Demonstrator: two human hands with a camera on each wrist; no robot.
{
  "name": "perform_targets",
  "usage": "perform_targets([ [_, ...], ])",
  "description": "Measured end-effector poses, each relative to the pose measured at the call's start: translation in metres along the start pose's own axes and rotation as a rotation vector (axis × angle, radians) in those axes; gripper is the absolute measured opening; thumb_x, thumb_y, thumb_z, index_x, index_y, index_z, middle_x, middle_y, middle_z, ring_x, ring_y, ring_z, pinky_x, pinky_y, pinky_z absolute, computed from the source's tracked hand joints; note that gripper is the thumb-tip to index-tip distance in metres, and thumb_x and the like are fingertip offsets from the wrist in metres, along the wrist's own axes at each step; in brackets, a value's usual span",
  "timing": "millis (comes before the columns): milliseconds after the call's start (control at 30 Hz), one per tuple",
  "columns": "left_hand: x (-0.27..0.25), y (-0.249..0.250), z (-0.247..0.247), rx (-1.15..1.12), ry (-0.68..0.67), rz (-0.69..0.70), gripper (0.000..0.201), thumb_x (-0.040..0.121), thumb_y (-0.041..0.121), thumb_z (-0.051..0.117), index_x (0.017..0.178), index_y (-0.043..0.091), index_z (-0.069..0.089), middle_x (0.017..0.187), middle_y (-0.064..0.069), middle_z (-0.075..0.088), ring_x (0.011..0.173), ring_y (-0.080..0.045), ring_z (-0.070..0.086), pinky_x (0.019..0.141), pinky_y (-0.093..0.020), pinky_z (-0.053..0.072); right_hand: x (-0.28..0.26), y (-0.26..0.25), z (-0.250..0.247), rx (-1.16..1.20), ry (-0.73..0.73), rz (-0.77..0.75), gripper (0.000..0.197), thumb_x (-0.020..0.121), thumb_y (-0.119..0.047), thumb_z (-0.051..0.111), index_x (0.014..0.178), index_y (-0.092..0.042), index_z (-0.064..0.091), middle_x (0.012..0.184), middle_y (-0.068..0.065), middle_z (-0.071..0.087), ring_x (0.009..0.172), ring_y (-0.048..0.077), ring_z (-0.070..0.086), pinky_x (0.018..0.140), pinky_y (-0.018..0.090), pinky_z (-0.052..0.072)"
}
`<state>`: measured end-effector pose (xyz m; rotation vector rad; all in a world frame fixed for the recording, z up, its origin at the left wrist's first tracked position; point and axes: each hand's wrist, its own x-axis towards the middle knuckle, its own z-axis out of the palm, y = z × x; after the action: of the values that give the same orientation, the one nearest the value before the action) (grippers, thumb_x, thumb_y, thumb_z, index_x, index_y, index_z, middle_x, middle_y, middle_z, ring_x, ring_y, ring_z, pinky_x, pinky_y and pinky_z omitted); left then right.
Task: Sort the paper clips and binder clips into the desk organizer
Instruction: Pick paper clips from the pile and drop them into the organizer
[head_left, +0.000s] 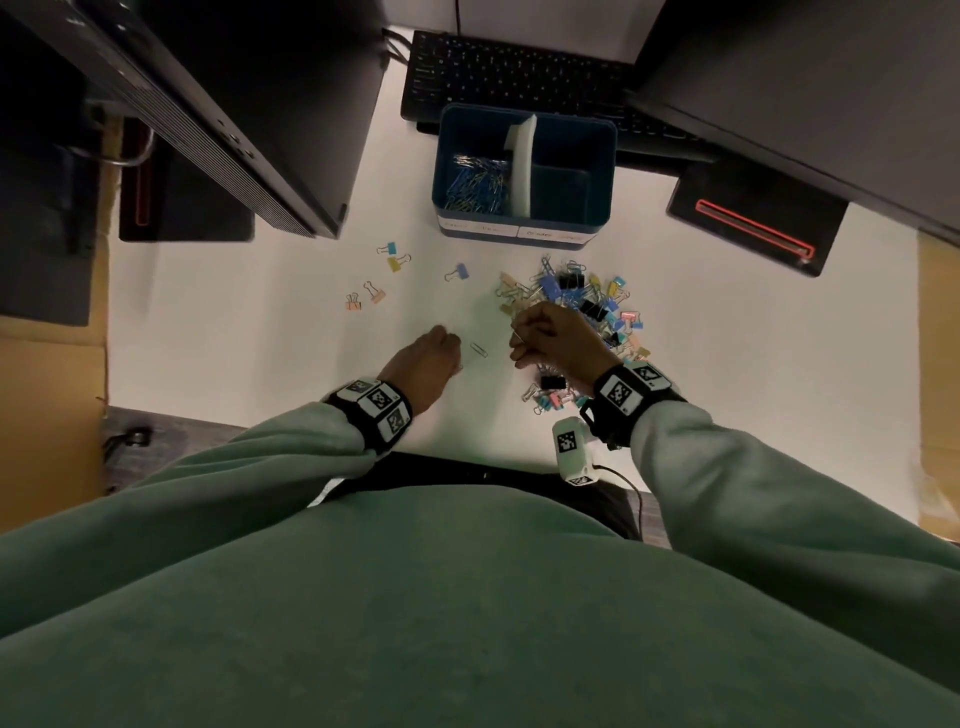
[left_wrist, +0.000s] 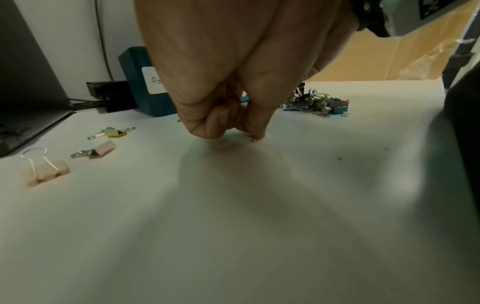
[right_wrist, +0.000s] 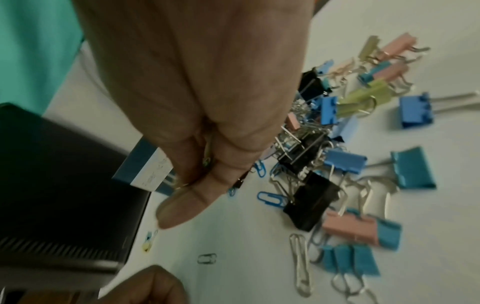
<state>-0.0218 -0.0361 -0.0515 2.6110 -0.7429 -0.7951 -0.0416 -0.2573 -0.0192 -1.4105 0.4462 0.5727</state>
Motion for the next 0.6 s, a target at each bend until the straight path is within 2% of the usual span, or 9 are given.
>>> perform_targets([
  [100,0.0,-0.004,0.003,0.036,0.043,0.043,0.018,0.096,0.016,0.051,0.095,-0.002,0.052,0.102,-0.02,0.047,0.082,-0.037,0.056,0.069,-0.048,0.051,0.001,0.0,0.0,0.181,-0.067,0.028,0.009,0.097,0.004,0.048,0.096,-0.002,0.055,0.082,0.014,0.062,0.065,0.019,0.067,0.064,0.027,0.059],
  [267,-0.001,-0.006,0.006,0.014,0.111,0.076,0.01,0.092,0.01,0.057,0.092,0.0,0.053,0.097,-0.019,0.05,0.079,-0.036,0.056,0.068,-0.046,0.051,0.005,0.003,0.002,0.236,-0.091,0.093,0.016,0.095,0.006,0.044,0.095,-0.003,0.058,0.085,0.014,0.06,0.067,0.02,0.064,0.065,0.029,0.058],
  [300,-0.001,-0.005,0.006,0.021,0.105,0.081,0.007,0.091,0.007,0.056,0.091,0.0,0.053,0.096,-0.019,0.05,0.079,-0.036,0.056,0.068,-0.046,0.051,0.006,0.002,0.003,0.257,-0.099,0.109,0.014,0.093,0.004,0.046,0.094,-0.003,0.058,0.085,0.014,0.06,0.067,0.021,0.063,0.064,0.03,0.058],
  [367,0.0,-0.003,0.007,0.04,0.086,0.068,0.004,0.089,0.0,0.055,0.092,0.0,0.053,0.097,-0.019,0.05,0.078,-0.036,0.056,0.068,-0.048,0.051,0.007,0.0,0.007,0.217,-0.092,0.126,0.007,0.091,-0.01,0.054,0.09,-0.005,0.058,0.08,0.012,0.06,0.065,0.021,0.061,0.06,0.031,0.054],
  [433,0.0,-0.003,0.008,0.033,0.071,0.056,0.007,0.087,-0.004,0.053,0.093,0.0,0.052,0.097,-0.019,0.049,0.077,-0.036,0.056,0.068,-0.048,0.051,0.009,-0.002,0.014,-0.048,-0.026,0.067,0.025,0.094,-0.029,0.058,0.081,-0.008,0.056,0.071,0.007,0.057,0.058,0.017,0.055,0.054,0.03,0.05],
  [467,0.0,-0.004,0.008,0.004,0.068,0.049,0.008,0.087,-0.005,0.052,0.093,0.0,0.052,0.098,-0.019,0.049,0.078,-0.035,0.056,0.07,-0.047,0.05,0.011,-0.001,0.019,-0.244,0.011,0.016,0.033,0.097,-0.035,0.054,0.078,-0.009,0.055,0.067,0.005,0.056,0.054,0.016,0.052,0.053,0.029,0.047],
  [533,-0.001,-0.006,0.006,-0.087,0.074,0.041,0.011,0.086,-0.007,0.048,0.092,0.001,0.053,0.098,-0.019,0.05,0.079,-0.033,0.055,0.074,-0.042,0.048,0.017,0.002,0.028,-0.579,0.061,-0.077,0.035,0.101,-0.034,0.045,0.08,-0.009,0.056,0.071,0.002,0.059,0.058,0.016,0.053,0.058,0.028,0.043],
  [600,-0.004,-0.007,0.0,-0.213,0.095,0.034,0.02,0.081,-0.01,0.044,0.088,0.007,0.049,0.094,-0.015,0.049,0.078,-0.028,0.051,0.074,-0.039,0.044,0.022,0.007,0.036,-0.804,0.049,-0.154,0.027,0.102,-0.024,0.045,0.088,-0.004,0.056,0.083,0.009,0.066,0.072,0.024,0.06,0.066,0.034,0.047],
])
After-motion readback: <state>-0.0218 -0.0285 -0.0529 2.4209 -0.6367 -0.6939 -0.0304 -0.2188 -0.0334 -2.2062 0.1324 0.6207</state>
